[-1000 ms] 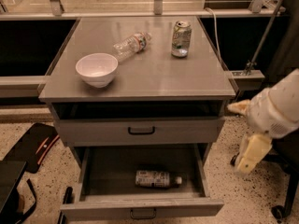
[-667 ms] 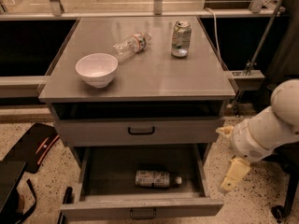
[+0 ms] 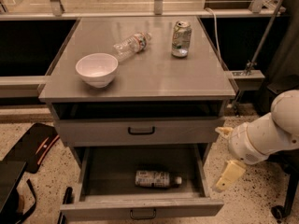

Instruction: Pick blue plastic bottle from middle drawer and place on counter

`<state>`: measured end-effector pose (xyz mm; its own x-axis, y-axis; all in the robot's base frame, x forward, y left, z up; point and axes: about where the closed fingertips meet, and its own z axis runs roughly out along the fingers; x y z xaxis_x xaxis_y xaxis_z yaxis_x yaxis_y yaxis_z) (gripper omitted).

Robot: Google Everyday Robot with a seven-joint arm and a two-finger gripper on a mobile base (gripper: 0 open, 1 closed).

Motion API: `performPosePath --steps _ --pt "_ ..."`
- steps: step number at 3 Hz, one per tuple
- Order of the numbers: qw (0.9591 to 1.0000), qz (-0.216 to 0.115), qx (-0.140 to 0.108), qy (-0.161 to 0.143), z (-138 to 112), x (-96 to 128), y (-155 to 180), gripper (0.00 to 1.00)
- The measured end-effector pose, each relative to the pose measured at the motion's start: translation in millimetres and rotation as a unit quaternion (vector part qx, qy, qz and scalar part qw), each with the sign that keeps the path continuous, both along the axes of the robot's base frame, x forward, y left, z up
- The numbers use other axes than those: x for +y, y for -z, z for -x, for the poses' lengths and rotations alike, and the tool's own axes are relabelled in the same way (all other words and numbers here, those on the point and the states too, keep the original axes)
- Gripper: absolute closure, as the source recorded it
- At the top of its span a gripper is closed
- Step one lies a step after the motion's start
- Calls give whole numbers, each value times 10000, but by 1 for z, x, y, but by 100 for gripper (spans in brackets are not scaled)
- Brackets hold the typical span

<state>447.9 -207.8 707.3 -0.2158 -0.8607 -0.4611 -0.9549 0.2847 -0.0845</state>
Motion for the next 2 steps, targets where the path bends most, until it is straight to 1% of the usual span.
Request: performPosePath --steps 1,2 --pt "9981 -359 -490 -113 10 35 -2 0" --pt "9921 -798 -963 13 16 96 -12 0"
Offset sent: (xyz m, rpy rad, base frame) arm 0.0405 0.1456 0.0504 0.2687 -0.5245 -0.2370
